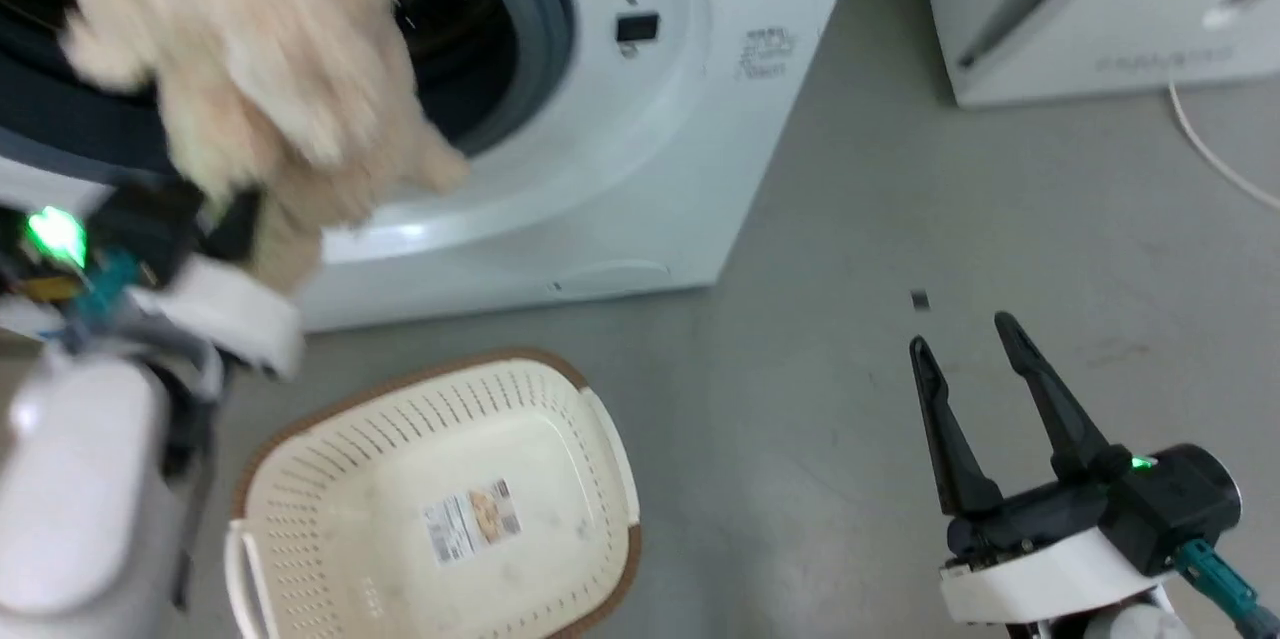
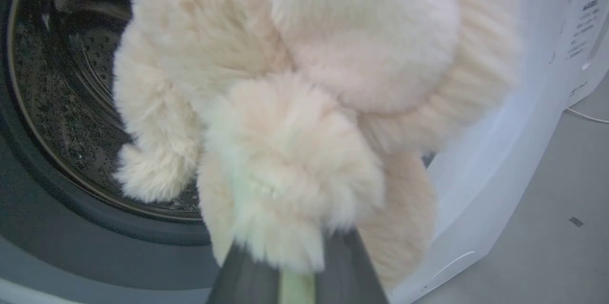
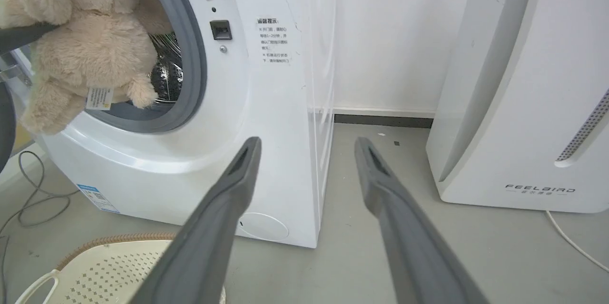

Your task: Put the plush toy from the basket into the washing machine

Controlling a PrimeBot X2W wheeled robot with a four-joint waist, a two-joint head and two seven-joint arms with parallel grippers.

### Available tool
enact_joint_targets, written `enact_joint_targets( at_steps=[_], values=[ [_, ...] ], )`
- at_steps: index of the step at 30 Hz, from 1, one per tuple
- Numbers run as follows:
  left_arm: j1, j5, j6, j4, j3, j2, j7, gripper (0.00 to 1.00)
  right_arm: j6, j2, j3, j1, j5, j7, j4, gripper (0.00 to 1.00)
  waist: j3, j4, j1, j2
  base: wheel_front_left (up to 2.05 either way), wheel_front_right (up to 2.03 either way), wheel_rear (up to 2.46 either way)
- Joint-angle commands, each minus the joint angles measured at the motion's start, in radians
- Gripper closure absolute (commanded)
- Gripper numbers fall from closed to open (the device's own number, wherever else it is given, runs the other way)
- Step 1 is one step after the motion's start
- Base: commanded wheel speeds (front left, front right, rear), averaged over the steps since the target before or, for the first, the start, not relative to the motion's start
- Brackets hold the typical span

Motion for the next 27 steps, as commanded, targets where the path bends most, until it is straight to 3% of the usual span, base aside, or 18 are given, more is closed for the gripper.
enact_joint_targets(
  at_steps=[1,8,14,21,27],
  values=[
    [-0.038,-0.002,-0.003,-0.007,0.005,0.015,0.006,1.0,-0.001,0.0,0.004,-0.017,0.005,-0.005,-0.007,0.0,0.084,-0.049,-0.0001,0.0,0.0,0.0,0.0],
    [-0.318,-0.009,-0.03,0.064,-0.031,0.14,0.108,1.0,-0.001,0.0,0.015,-0.068,0.027,-0.005,-0.027,0.0,0.222,-0.092,-0.0001,0.0,0.0,0.0,0.0],
    [-0.539,0.012,-0.034,0.205,-0.109,0.232,0.148,1.0,-0.001,0.0,0.032,-0.101,0.044,-0.005,-0.031,0.0,0.303,-0.119,-0.0001,0.0,0.0,0.0,0.0],
    [-0.746,-0.026,-0.035,0.387,-0.301,0.281,0.168,1.0,-0.001,0.0,0.046,-0.122,0.053,-0.005,-0.032,0.0,0.355,-0.134,-0.0001,0.0,0.0,0.0,0.0],
    [-0.831,-0.16,-0.035,0.522,-0.505,0.282,0.182,1.0,-0.001,0.0,0.05,-0.13,0.056,-0.005,-0.036,0.0,0.383,-0.136,-0.0001,0.0,0.0,0.0,0.0]
  ],
)
